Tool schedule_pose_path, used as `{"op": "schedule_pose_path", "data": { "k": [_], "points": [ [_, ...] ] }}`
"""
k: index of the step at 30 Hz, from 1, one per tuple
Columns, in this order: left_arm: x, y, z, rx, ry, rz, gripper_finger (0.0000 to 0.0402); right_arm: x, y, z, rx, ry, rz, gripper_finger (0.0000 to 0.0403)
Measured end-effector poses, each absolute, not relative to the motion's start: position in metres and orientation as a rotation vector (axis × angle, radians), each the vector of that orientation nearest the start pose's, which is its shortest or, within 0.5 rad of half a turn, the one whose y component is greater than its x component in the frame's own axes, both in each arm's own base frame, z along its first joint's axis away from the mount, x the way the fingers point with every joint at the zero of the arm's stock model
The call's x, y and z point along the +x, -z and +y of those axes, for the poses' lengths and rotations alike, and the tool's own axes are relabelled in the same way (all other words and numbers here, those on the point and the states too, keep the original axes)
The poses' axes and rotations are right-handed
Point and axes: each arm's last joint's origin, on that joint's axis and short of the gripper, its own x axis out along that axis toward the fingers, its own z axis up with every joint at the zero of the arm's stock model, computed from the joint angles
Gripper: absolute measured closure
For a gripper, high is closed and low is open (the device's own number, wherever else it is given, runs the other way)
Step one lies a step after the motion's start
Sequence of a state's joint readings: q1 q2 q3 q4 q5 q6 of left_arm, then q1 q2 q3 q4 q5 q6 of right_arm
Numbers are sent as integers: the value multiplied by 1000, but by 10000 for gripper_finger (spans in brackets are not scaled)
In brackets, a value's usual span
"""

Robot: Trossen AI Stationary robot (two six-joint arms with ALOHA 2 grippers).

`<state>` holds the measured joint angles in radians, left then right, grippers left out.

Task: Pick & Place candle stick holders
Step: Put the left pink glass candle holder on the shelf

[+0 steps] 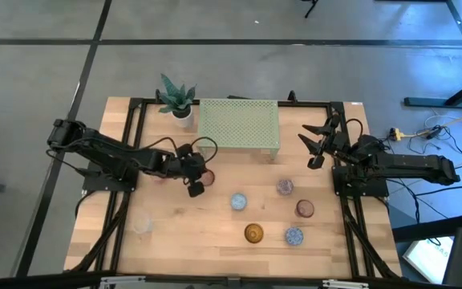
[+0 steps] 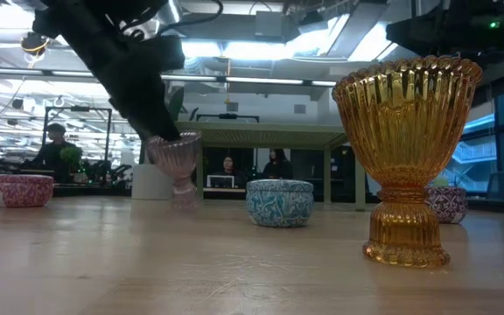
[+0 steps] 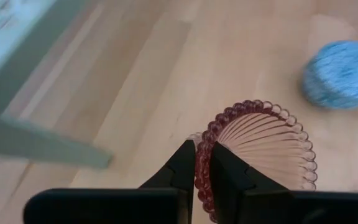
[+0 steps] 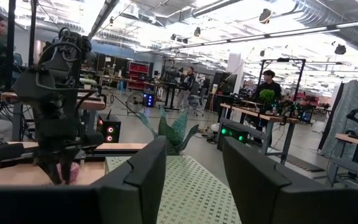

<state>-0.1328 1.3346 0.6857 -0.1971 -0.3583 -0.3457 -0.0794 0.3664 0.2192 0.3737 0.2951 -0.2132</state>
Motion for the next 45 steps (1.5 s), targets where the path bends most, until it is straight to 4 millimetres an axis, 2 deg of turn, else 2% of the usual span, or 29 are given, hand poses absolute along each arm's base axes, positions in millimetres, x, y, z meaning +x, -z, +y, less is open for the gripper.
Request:
{"op": "schedule_pose_path", "data": {
  "k": [4,7,13,16,21,27,32,36,40,45],
  "points": [
    [258,-199,-24,-120,-329,735,379,117,-243,-18,-185,395,-186,241],
    [266,-215,-26,-115,-309,687,379,117,-243,-18,-185,395,-187,241],
    [283,-264,-29,-59,-202,593,378,117,-243,-18,-185,396,-189,241],
    [288,-290,-23,-42,-201,585,377,117,-243,-18,-185,396,-189,241],
    [287,-334,0,-98,-252,590,376,117,-243,-18,-185,396,-190,241],
    [273,-371,51,-246,-449,593,375,116,-246,-18,-182,398,-218,241],
    [258,-376,97,-297,-604,592,374,116,-246,-18,-181,399,-223,241],
    [246,-371,129,-366,-670,607,374,116,-246,-18,-181,399,-223,241],
    [242,-358,154,-420,-722,663,374,116,-247,-18,-181,399,-226,241],
    [248,-337,179,-446,-749,738,373,116,-247,-18,-181,399,-226,241]
  ]
}}
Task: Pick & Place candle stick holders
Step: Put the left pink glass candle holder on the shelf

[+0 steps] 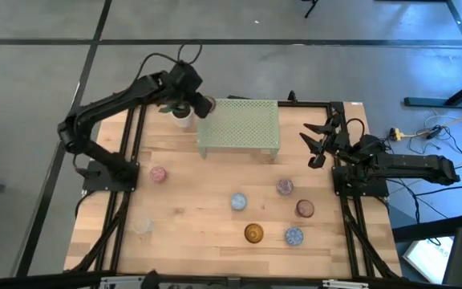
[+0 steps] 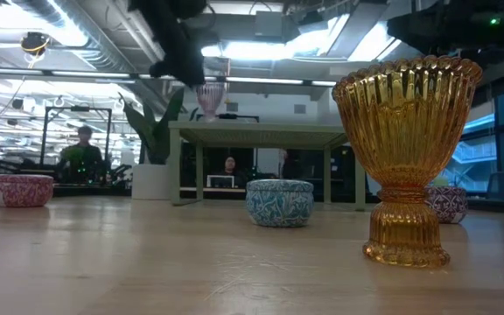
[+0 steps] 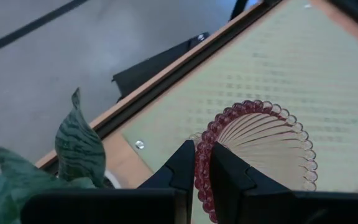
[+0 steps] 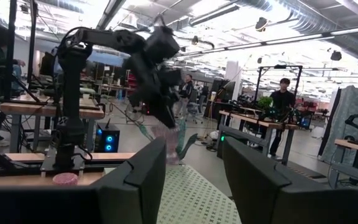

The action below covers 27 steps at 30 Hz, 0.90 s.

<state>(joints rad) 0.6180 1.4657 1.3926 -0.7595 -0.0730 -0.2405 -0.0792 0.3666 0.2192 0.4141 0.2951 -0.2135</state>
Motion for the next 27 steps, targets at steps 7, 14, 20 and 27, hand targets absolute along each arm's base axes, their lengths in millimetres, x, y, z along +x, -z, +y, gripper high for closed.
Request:
{"op": "schedule_pose_path", "data": {
  "k": [7,14,20,27],
  "points": [
    [248,-326,198,-498,-769,738,374,116,-245,-18,-183,397,-204,241],
    [242,-326,206,-511,-786,736,374,117,-243,-18,-185,395,-184,241],
    [241,-326,207,-563,-695,718,374,117,-243,-18,-186,395,-182,241],
    [240,-324,205,-584,-674,747,373,117,-243,-18,-185,395,-183,241]
  ]
}}
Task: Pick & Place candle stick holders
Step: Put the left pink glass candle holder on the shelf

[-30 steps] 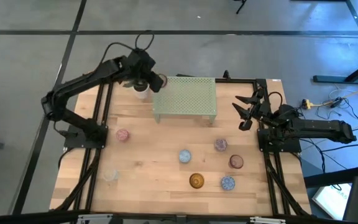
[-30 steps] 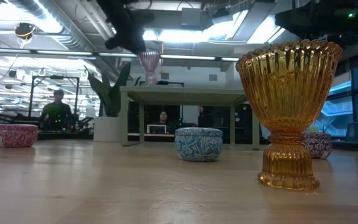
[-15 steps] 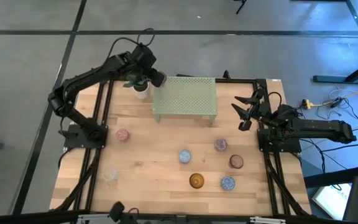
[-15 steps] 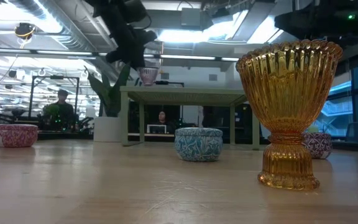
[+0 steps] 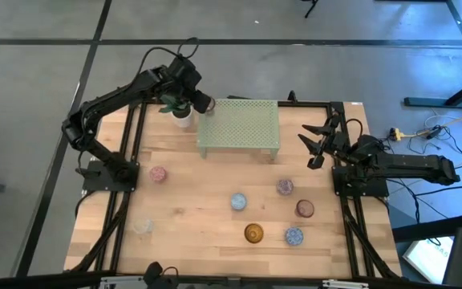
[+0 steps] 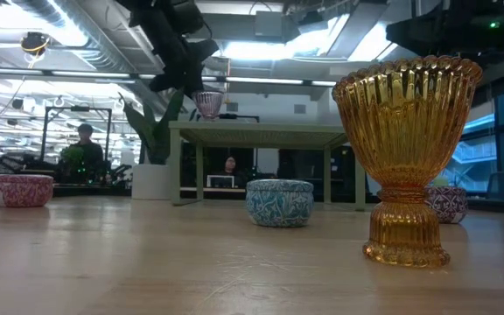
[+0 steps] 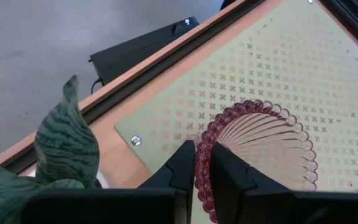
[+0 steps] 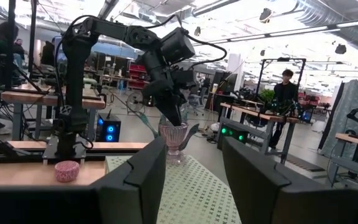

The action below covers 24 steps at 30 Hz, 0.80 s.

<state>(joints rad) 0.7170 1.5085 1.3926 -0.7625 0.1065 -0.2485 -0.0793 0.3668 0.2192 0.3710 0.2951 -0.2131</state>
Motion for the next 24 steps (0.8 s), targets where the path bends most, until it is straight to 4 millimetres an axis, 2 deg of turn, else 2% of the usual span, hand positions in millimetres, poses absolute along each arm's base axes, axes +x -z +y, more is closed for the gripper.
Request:
{"op": "schedule_pose_path", "data": {
  "k": [7,17,24],
  "points": [
    [240,-324,205,-578,-677,751,370,117,-243,-18,-186,395,-185,241],
    [240,-324,205,-573,-678,753,334,117,-243,-18,-186,395,-185,241],
    [241,-325,207,-533,-698,737,327,117,-243,-18,-186,395,-184,241]
  ]
}}
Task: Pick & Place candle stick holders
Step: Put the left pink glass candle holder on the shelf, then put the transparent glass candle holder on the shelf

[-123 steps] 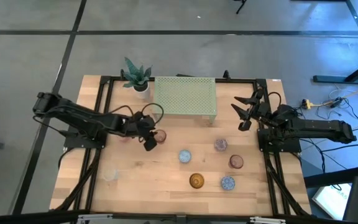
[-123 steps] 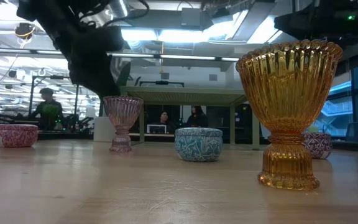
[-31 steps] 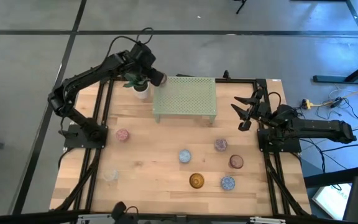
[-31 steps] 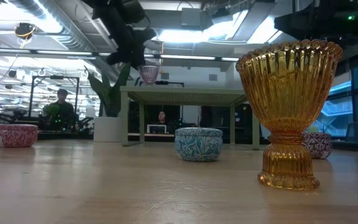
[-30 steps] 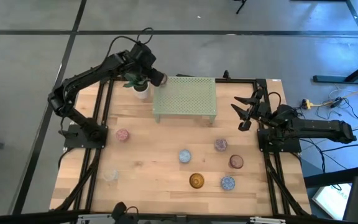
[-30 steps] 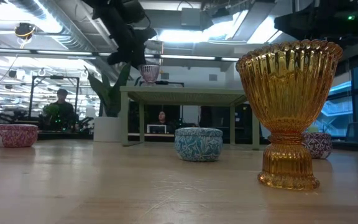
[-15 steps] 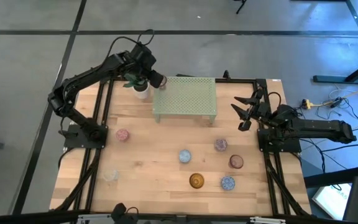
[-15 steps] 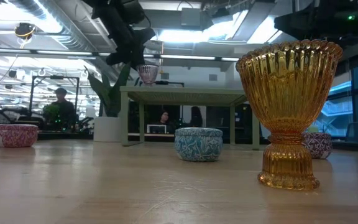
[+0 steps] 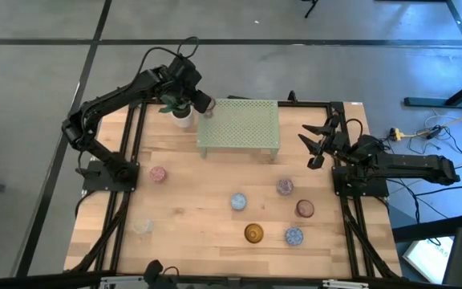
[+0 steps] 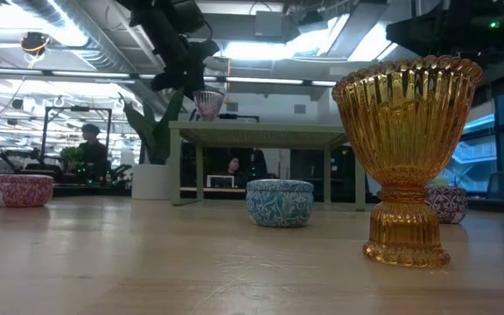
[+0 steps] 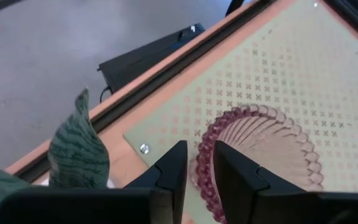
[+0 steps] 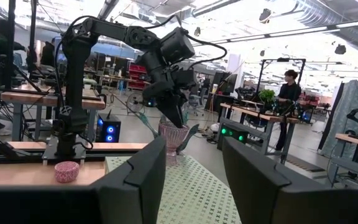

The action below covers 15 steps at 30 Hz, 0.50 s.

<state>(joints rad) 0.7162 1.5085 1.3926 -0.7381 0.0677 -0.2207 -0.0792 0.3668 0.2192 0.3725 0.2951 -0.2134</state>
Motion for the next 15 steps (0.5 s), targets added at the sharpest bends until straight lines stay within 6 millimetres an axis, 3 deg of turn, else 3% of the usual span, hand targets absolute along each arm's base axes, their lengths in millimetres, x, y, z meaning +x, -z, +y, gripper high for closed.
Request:
{"op": "schedule_pose_path", "data": {
  "k": [15],
  "points": [
    [245,-331,211,-464,-678,666,327,117,-242,-18,-186,395,-181,241]
  ]
}}
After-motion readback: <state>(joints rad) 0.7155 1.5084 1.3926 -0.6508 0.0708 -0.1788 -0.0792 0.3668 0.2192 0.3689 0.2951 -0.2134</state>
